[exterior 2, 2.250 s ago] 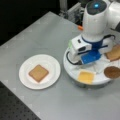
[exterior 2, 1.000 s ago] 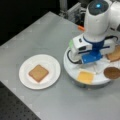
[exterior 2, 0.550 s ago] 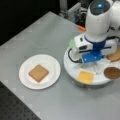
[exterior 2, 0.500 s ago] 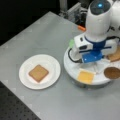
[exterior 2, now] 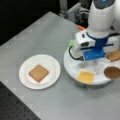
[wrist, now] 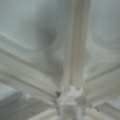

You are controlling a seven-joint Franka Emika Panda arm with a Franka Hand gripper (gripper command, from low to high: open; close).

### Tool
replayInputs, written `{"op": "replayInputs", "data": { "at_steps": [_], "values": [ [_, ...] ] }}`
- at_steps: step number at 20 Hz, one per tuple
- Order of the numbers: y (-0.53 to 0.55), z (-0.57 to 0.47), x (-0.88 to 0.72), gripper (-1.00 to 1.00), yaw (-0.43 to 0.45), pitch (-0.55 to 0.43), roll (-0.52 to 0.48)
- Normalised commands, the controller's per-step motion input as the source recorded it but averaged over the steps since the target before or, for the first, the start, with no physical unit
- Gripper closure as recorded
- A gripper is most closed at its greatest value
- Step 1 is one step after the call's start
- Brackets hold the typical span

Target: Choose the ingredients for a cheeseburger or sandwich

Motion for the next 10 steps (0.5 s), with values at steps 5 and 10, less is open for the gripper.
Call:
{"op": "replayInputs", "data": {
  "at_steps": [5,10],
  "values": [
    [0.07,0.27,0.09,-1.00,-0.056,0.128,-0.068],
    [-0.01,0.29,0.05,-1.00,-0.104,0.153,-0.067]
  ]
}}
